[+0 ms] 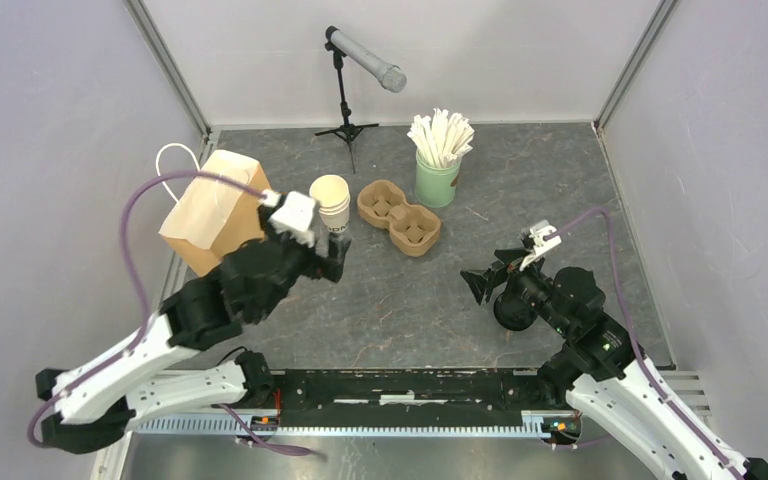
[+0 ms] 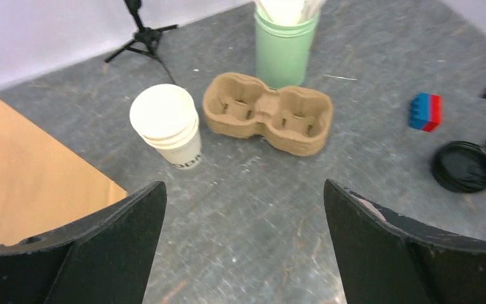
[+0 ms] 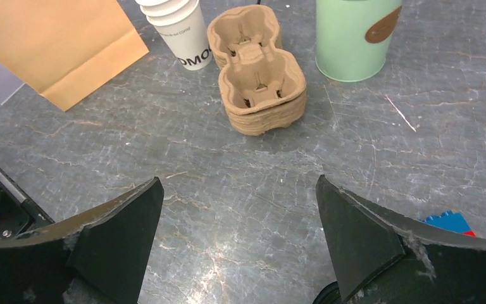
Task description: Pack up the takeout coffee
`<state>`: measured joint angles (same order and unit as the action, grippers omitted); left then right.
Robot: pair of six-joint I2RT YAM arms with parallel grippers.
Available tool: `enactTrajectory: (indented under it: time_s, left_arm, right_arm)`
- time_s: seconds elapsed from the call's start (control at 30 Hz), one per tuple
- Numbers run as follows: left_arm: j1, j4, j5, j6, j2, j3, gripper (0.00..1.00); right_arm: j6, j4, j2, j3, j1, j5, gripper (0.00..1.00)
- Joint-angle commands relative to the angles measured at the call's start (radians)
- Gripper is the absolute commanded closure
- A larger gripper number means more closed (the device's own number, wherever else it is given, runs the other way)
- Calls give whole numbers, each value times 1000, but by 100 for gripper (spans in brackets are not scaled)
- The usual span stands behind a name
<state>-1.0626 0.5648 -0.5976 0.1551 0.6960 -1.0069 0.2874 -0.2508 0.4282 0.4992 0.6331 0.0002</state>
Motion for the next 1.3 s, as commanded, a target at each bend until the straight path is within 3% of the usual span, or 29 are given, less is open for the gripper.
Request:
enactTrajectory:
  time_s: [0.0,0.07,0.17,0.33,0.47,0.73,0.9,1.27]
  left_arm:
    - [9,-86,-152,-211,278,-138,2]
    - [63,-35,-127,-216,405,-233,7]
    - [226,42,72,-128,541,-369,16]
    - [366,32,175,-89,670,-446,20]
    - [466,45,278,-58,775,-483,34]
    - [555,9,403,-96,917,-472,47]
    - [567,-13,397,-116,955,-459,54]
    - [567,-26,405,-152,999,-449,54]
  right_arm:
    - [-15,58,-31,2,5,-14,2]
    - [-23,47,-48,9,5,-13,2]
    - [-48,45,-78,0,5,-8,2]
    - [-66,64,-104,-30,5,-38,3]
    - [-80,82,-97,-36,4,-88,3]
    - [-90,102,-109,-45,5,-105,5]
    - [-91,103,-99,-49,5,-124,7]
    - [-108,84,-129,-60,4,-124,8]
